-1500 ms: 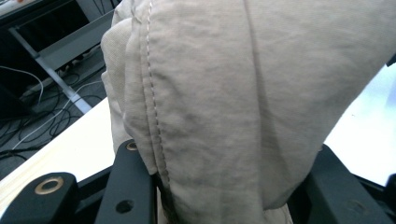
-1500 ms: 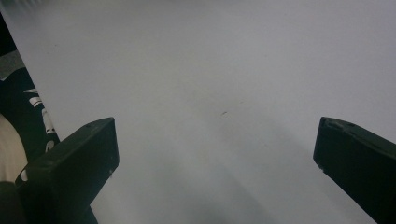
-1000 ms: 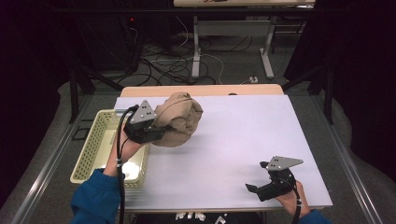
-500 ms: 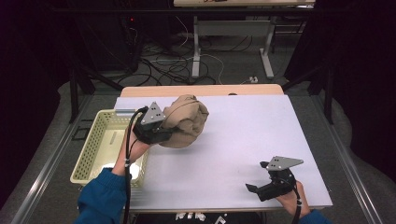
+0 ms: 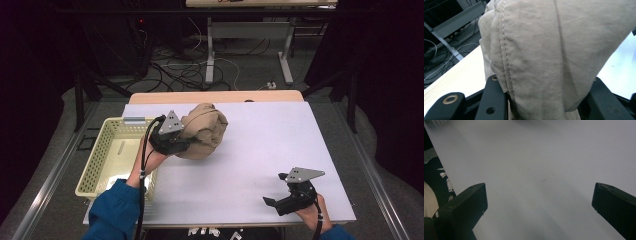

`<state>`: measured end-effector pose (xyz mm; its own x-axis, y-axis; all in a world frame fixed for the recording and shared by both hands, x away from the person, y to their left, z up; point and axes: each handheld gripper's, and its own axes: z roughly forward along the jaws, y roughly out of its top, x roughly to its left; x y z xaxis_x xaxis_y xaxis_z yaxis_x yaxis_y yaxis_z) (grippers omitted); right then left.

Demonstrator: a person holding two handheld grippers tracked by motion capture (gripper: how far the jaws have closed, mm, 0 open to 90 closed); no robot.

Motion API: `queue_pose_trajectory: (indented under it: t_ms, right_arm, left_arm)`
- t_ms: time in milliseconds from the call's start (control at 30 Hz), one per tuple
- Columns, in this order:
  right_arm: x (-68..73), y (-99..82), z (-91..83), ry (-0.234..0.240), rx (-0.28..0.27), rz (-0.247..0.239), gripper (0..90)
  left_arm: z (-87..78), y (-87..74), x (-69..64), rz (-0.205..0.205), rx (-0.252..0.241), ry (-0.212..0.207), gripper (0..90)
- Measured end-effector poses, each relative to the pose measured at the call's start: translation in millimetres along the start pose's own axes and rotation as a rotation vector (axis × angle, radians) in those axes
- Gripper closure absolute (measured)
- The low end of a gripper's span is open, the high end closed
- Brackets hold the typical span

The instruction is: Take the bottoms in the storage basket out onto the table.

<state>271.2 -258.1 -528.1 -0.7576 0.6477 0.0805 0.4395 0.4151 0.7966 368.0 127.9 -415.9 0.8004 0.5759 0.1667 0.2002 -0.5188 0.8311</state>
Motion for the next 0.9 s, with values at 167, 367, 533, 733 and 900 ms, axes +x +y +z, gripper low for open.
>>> queue_pose_trajectory:
  t_ms: [167,367,533,733,900]
  right_arm:
    - [0.1,0.0,-0.4,-0.002,0.000,0.002,0.0]
    - [0.0,0.0,-0.4,-0.003,0.001,0.001,0.0]
    - [0.0,0.0,-0.4,-0.003,0.001,0.001,0.0]
    - [0.0,0.0,-0.3,-0.002,-0.001,0.000,0.0]
    - [-0.3,-0.1,-0.4,-0.009,0.003,-0.004,0.0]
  left_arm:
    - [2.9,-0.6,0.0,0.002,0.003,0.004,58.3]
    - [8.4,-2.0,-1.2,-0.011,0.008,0.006,58.3]
    - [13.9,-2.7,-3.5,-0.006,0.012,0.007,58.3]
    - [17.5,-3.4,-5.2,-0.006,0.019,0.008,58.3]
    - [22.2,-4.9,-6.2,-0.015,0.020,0.013,58.3]
